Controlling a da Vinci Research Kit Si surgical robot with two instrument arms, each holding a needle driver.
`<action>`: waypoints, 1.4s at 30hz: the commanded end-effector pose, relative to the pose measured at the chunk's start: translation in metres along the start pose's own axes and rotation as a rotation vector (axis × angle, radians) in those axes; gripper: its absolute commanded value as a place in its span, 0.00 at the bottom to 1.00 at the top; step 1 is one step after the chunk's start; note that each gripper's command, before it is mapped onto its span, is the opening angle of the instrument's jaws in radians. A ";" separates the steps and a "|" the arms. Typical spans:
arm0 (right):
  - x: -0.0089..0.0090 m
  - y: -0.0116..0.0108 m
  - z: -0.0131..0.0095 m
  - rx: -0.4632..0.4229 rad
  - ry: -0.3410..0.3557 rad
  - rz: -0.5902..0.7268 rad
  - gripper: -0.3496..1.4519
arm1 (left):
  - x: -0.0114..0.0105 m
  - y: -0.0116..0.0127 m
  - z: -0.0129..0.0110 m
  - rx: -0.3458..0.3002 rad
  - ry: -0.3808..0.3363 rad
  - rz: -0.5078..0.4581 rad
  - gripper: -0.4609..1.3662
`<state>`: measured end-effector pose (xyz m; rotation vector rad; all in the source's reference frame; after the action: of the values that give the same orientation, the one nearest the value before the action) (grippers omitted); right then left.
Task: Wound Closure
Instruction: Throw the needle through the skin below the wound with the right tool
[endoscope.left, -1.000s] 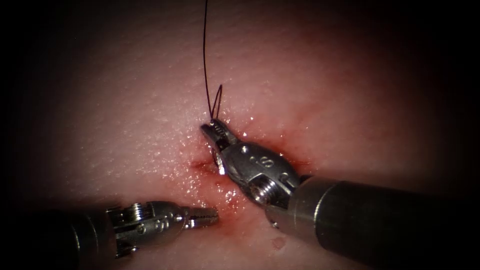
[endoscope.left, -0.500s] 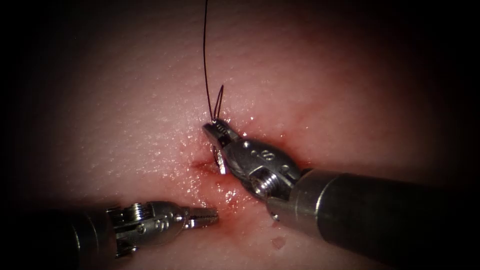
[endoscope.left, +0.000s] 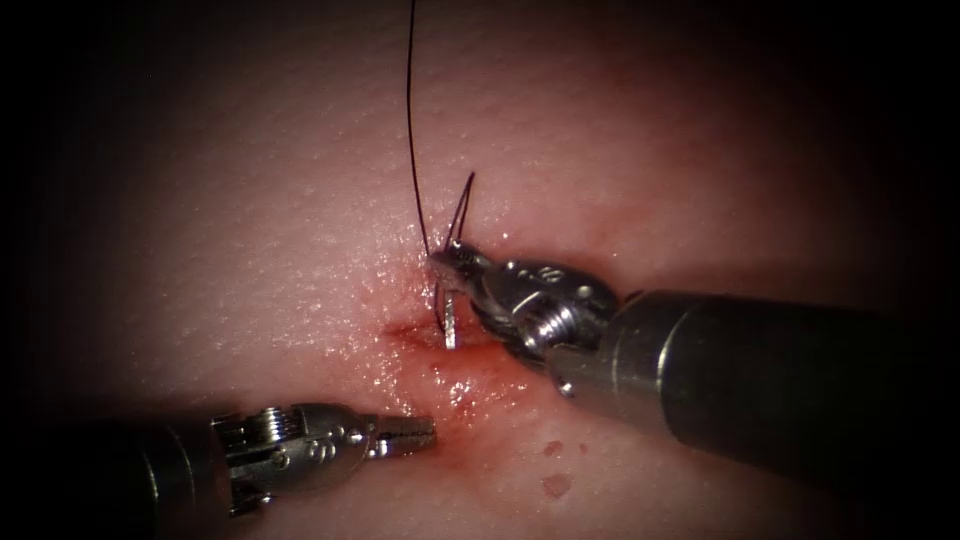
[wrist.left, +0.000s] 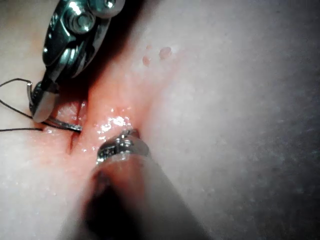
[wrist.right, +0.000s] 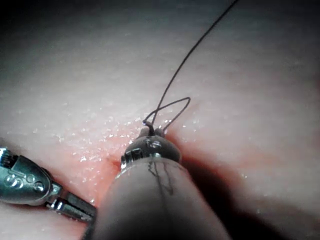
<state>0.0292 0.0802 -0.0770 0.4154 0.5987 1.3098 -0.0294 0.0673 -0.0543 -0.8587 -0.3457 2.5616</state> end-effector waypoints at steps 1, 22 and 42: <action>0.0001 -0.0001 0.0000 0.001 -0.002 -0.001 0.00 | 0.0000 0.0000 0.0000 -0.006 -0.001 -0.001 0.06; 0.0001 0.0026 0.0022 0.427 0.181 -0.402 0.83 | -0.0002 0.0003 -0.0005 -0.009 0.000 -0.004 0.06; 0.0001 0.0049 0.0012 0.586 0.284 -0.498 0.79 | -0.0003 0.0003 -0.0008 -0.012 0.000 -0.001 0.06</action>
<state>0.0262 0.0815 -0.0732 0.5083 1.2502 0.7006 -0.0287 0.0669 -0.0549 -0.8601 -0.3518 2.5604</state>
